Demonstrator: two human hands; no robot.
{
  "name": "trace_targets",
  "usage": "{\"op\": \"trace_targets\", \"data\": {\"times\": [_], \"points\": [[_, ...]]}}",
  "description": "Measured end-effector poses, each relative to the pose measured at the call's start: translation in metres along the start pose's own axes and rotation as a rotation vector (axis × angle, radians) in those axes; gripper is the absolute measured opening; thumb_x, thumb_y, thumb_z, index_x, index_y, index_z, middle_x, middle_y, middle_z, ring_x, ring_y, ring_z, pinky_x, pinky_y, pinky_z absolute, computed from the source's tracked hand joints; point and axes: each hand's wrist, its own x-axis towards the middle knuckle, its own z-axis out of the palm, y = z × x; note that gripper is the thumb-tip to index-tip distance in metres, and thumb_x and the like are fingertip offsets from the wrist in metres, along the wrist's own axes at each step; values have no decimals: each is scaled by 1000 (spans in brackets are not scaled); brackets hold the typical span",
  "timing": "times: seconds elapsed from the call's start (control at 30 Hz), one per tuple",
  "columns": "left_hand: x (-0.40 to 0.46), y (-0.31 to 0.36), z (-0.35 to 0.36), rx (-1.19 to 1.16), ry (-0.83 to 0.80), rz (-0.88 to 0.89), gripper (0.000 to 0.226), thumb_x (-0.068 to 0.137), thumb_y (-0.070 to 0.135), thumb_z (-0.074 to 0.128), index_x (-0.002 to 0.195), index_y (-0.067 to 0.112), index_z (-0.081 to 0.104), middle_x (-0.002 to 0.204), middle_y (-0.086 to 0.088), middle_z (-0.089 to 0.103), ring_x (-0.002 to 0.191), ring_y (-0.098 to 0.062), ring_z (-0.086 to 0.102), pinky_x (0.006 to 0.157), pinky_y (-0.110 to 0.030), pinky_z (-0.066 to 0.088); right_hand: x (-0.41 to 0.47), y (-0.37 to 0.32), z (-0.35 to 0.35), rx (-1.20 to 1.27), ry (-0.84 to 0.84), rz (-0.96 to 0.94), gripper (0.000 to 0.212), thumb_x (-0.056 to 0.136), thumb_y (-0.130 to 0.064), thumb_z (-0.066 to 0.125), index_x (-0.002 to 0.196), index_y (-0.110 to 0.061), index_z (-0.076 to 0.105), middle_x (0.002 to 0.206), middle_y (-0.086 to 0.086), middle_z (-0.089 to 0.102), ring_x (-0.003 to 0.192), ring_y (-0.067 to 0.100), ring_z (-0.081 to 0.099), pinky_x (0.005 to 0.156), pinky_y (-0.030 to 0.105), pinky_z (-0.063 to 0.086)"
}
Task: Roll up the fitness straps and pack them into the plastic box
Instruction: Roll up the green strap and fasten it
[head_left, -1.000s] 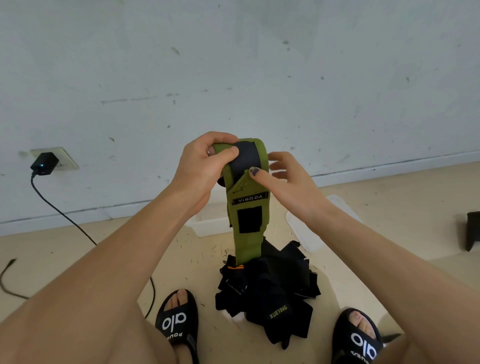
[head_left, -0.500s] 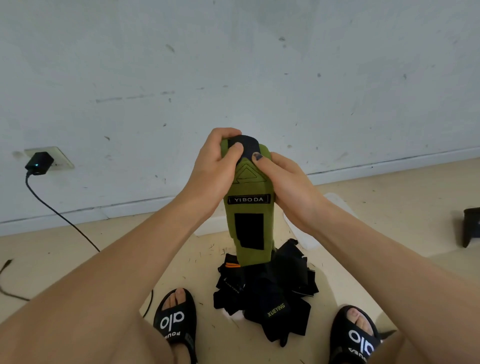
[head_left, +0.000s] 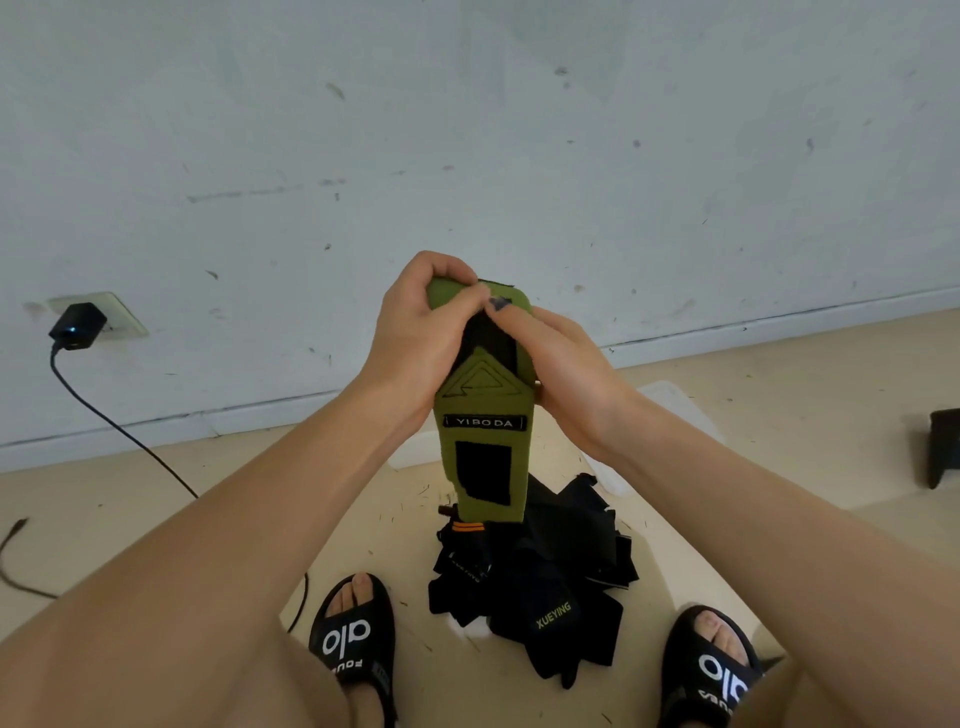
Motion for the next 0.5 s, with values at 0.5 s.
{"op": "trace_targets", "data": {"times": [0.5], "points": [[-10, 4, -1, 222, -119, 52, 41, 106, 51, 44, 144, 37, 41, 103, 17, 64, 89, 11, 65, 75, -11, 49, 4, -8, -2, 180, 189, -26, 33, 106, -31, 56, 117, -3, 70, 107, 19, 77, 93, 29, 75, 90, 45, 60]]}}
